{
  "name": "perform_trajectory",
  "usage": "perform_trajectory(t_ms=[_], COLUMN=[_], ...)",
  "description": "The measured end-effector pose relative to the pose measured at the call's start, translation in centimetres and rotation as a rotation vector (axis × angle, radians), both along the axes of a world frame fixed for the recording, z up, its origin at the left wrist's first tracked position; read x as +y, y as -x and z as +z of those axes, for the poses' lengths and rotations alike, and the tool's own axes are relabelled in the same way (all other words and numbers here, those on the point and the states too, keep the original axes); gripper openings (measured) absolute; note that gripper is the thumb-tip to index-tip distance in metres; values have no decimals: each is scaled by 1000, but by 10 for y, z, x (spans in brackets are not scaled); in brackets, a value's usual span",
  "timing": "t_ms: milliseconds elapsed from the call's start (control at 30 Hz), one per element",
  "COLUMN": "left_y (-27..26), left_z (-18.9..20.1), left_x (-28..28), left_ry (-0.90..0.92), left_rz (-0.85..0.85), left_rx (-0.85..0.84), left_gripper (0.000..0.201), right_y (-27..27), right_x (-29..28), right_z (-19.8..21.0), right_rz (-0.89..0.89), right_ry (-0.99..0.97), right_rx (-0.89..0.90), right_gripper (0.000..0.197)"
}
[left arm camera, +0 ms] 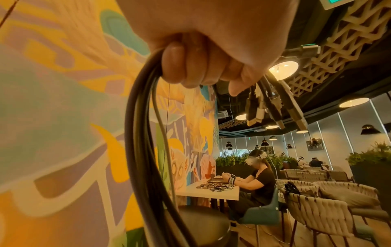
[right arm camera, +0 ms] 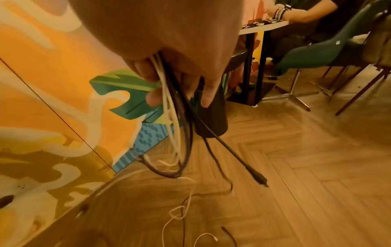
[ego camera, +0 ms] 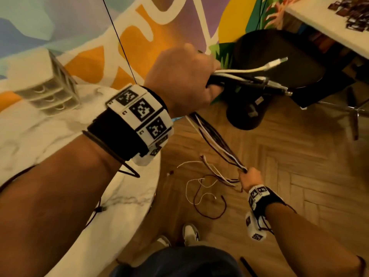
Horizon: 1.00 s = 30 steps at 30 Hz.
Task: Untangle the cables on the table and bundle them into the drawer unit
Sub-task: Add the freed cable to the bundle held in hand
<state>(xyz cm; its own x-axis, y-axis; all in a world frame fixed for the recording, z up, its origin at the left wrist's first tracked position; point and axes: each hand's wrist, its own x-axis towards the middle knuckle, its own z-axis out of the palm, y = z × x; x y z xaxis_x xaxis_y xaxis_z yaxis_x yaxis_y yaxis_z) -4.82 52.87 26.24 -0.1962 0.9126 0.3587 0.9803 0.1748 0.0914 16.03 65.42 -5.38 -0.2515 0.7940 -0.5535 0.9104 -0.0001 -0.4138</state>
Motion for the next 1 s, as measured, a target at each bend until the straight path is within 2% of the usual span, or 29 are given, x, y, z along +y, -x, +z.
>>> perform_trajectory(t_ms=[67,133,233,300,333,400,467,500,533,600,667,733,800,867,900,1000], left_y=[-6,-11,-25,-40,-47,-59,-65,-67,-70,-76,-84,-90,-92,-90,-89,-79], left_z=[-13,-28,-54,-71,-81,-101,-118,-126,-131,-139,-149,-159,-168,-177,-180,-182], left_x=[1,5,13,19,21,24,25,24,22,15,6,-4,-14,-24,-30,-49], left_ry=[-29,-123,-269,-201,-135,-7,71,106,144,231,345,416,425,422,416,411], left_rz=[-21,-44,-61,-33,-15,3,4,-1,-4,-11,-35,-15,24,71,90,65], left_rx=[-64,-206,-644,-960,-1067,-1204,-1289,-1330,-1360,-1359,-1299,-1266,-1267,-1184,-1128,-958], left_gripper=[23,24,21,15,13,17,21,15,6,12,15,10,20,44,50,49], right_y=[-5,-7,-3,4,8,14,15,14,13,15,22,30,39,47,51,61], right_x=[-1,-1,-1,0,0,-6,-13,-17,-19,-24,-29,-36,-46,-56,-62,-77], right_z=[-10,-13,-6,8,17,50,91,109,123,140,147,145,144,139,139,130], right_rz=[99,201,303,341,338,255,207,212,222,183,193,235,235,211,214,231], right_ry=[38,58,124,127,106,123,292,422,557,749,748,676,659,620,590,524], right_rx=[-96,-127,-118,-20,97,452,785,944,1103,1248,1199,1105,1031,981,972,956], right_gripper=[36,40,42,51,52,42,41,39,42,65,69,60,49,49,50,48])
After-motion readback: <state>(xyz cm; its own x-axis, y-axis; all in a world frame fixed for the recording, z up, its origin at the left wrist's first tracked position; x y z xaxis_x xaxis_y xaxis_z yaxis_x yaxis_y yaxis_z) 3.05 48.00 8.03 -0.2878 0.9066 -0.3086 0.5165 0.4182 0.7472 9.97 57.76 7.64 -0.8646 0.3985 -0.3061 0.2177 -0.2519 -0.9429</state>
